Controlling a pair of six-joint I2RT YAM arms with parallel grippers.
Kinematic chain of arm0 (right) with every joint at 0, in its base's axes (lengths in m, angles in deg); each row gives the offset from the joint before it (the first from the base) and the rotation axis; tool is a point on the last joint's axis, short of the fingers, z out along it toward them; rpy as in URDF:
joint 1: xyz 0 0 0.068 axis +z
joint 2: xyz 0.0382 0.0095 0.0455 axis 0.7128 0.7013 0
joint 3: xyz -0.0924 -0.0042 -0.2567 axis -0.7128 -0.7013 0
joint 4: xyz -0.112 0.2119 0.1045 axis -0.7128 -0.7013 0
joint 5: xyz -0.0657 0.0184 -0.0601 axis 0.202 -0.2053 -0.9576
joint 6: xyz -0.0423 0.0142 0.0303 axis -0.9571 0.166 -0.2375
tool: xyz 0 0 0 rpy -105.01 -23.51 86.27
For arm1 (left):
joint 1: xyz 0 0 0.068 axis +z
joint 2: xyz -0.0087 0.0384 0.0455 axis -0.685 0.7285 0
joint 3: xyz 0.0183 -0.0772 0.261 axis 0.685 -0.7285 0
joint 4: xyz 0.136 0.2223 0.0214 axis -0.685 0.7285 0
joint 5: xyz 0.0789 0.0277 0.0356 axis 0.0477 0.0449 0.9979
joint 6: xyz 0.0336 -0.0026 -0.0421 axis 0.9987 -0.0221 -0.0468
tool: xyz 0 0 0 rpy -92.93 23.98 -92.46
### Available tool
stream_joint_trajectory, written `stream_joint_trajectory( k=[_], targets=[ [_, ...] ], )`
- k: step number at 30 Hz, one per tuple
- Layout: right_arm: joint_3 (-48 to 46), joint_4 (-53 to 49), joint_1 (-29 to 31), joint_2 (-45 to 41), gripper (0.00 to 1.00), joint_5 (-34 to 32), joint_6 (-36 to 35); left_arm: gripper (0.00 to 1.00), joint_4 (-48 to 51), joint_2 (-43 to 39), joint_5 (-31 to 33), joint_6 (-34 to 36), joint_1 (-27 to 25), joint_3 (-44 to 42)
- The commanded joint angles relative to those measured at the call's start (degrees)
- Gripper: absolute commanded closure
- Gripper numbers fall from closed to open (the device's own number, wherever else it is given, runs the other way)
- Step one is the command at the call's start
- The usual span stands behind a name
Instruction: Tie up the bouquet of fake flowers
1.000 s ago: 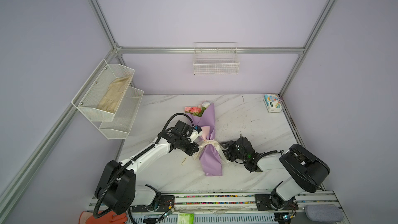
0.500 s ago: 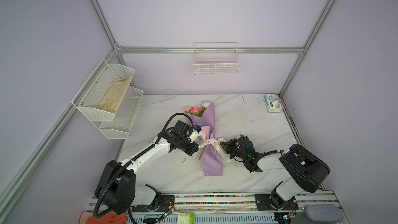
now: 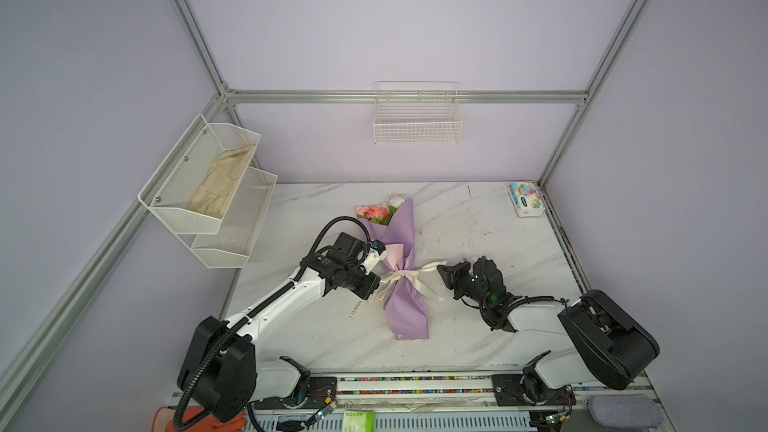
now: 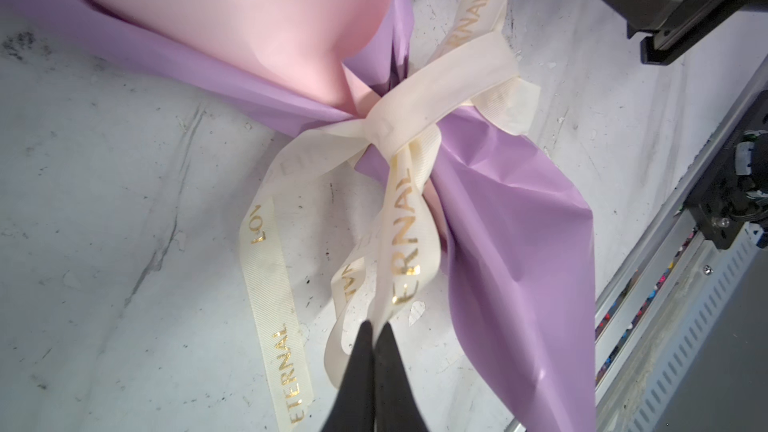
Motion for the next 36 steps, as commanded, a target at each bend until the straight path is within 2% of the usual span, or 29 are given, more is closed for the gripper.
stream_joint_trajectory(
  k=[1, 11, 14, 18, 26, 33, 34, 35, 36],
  targets=[
    [0.6, -2.03, -0.89, -0.7, 1.0, 1.14, 2.19, 1.0, 1.28, -1.37, 1.76, 1.84, 0.37, 1.58],
    [1.7, -6.61, -1.59, 0.04, 1.0, 0.89, -2.59, 1.0, 1.36, 0.32, 1.56, 1.57, 0.37, 2.02],
    [2.02, -11.87, -2.22, -1.61, 1.0, -0.34, -5.93, 1.0, 1.44, 0.01, 3.63, 0.31, 0.37, 1.68],
    [2.12, -13.79, -3.27, -2.53, 1.0, -0.27, -7.65, 1.0, 1.31, -0.49, 4.07, 0.21, 0.37, 1.14],
    [2.97, -16.5, -6.23, -3.62, 1.0, 1.1, -10.67, 1.0, 3.46, 1.49, 9.73, -0.73, 0.37, 1.82],
    [7.8, -20.94, -6.43, -3.15, 1.0, 3.96, -19.35, 1.0, 2.12, 3.42, 2.9, 0.25, 0.43, 2.88],
    [9.2, -22.97, -6.39, -3.24, 0.95, 5.17, -21.65, 1.0, 1.65, 3.25, 1.9, 0.19, 0.36, 2.97],
    [11.29, -27.08, -6.43, -3.28, 0.83, 5.62, -24.74, 1.0, 1.15, 3.05, 1.19, 0.17, 0.37, 2.99],
    [13.04, -30.29, -6.36, -3.56, 0.76, 5.8, -27.56, 1.0, 0.73, 2.81, 0.52, 0.06, 0.41, 2.92]
  ],
)
